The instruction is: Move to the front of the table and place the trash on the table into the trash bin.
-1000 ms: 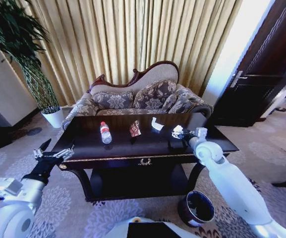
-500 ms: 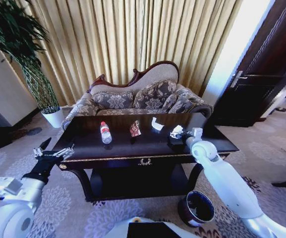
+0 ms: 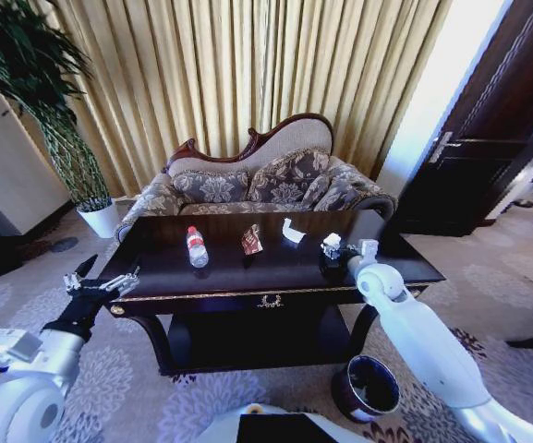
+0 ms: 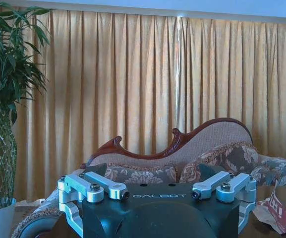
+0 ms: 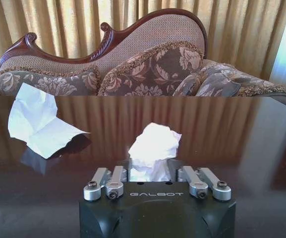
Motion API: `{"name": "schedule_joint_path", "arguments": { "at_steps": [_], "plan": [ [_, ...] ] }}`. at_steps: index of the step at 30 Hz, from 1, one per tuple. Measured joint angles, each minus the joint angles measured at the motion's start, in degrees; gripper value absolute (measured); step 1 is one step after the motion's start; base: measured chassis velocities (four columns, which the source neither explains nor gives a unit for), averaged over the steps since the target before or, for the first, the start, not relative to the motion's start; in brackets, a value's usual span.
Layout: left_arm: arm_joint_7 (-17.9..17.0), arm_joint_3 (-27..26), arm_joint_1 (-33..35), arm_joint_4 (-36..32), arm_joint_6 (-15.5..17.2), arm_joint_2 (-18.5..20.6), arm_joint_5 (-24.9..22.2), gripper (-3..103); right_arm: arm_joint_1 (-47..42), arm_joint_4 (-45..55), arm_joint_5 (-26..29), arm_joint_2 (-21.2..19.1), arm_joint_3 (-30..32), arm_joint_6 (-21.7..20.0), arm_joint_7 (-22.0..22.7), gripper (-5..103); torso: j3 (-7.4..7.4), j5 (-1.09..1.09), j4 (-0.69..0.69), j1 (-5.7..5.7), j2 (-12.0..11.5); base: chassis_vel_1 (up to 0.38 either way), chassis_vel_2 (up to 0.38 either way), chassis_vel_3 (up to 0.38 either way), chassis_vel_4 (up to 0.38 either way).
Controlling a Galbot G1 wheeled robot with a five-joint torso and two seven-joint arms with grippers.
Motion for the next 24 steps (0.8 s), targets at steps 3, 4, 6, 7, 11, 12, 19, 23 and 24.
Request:
{"name": "schedule_joint_path", "arguments": {
  "at_steps": [3, 4, 6, 7, 11, 12, 19, 23, 24],
  "plan": [
    [-0.05, -0.18, 0.02, 0.0, 0.0, 0.04, -0.1, 100, -0.18, 0.17, 0.0, -0.05, 0.17, 0.02, 0.0, 32, 0.0, 0.0, 0.0, 0.0, 0.0, 0.0, 0.0, 0.0, 0.0],
    [-0.05, -0.18, 0.02, 0.0, 0.0, 0.04, -0.1, 100, -0.18, 0.17, 0.0, -0.05, 0.17, 0.02, 0.0, 32, 0.0, 0.0, 0.0, 0.0, 0.0, 0.0, 0.0, 0.0, 0.0],
    [-0.07, -0.35, 0.07, 0.0, -0.04, 0.02, -0.14, 100, -0.23, 0.31, 0.0, -0.09, 0.24, 0.07, 0.01, 21, 0.0, 0.0, 0.0, 0.0, 0.0, 0.0, 0.0, 0.0, 0.0],
    [-0.07, -0.35, 0.07, 0.0, -0.04, 0.02, -0.14, 100, -0.23, 0.31, 0.0, -0.09, 0.24, 0.07, 0.01, 21, 0.0, 0.0, 0.0, 0.0, 0.0, 0.0, 0.0, 0.0, 0.0],
    [-0.07, -0.42, 0.16, 0.01, -0.16, -0.04, -0.16, 100, -0.42, 0.47, 0.0, -0.14, 0.29, 0.22, 0.06, 10, 0.0, 0.0, 0.0, 0.0, 0.0, 0.0, 0.0, 0.0, 0.0],
    [-0.07, -0.43, 0.14, 0.0, -0.18, -0.04, -0.17, 100, -0.52, 0.53, 0.0, -0.17, 0.38, 0.27, 0.1, 5, 0.0, 0.0, 0.0, 0.0, 0.0, 0.0, 0.0, 0.0, 0.0],
    [-0.16, -0.49, 0.09, 0.01, -0.26, 0.08, -0.28, 100, -1.77, 1.35, -0.06, -0.74, 1.45, 0.95, 0.26, 0, 0.0, 0.0, 0.0, 0.0, 0.0, 0.0, 0.0, 0.0, 0.0],
    [-0.24, -0.52, 0.04, 0.01, -0.39, 0.17, -0.3, 100, -2.86, 2.33, -0.18, -0.91, 2.46, 3.12, -0.26, 0, 0.0, 0.0, 0.01, 0.0, 0.0, 0.0, 0.0, 0.0, 0.0],
    [-0.28, -0.56, 0.03, 0.0, -0.46, 0.21, -0.35, 100, -3.71, 3.07, -0.47, -1.01, 3.19, 4.46, -1.15, 0, 0.0, 0.0, 0.01, 0.0, 0.0, 0.0, 0.0, 0.0, 0.0]
  ]
}}
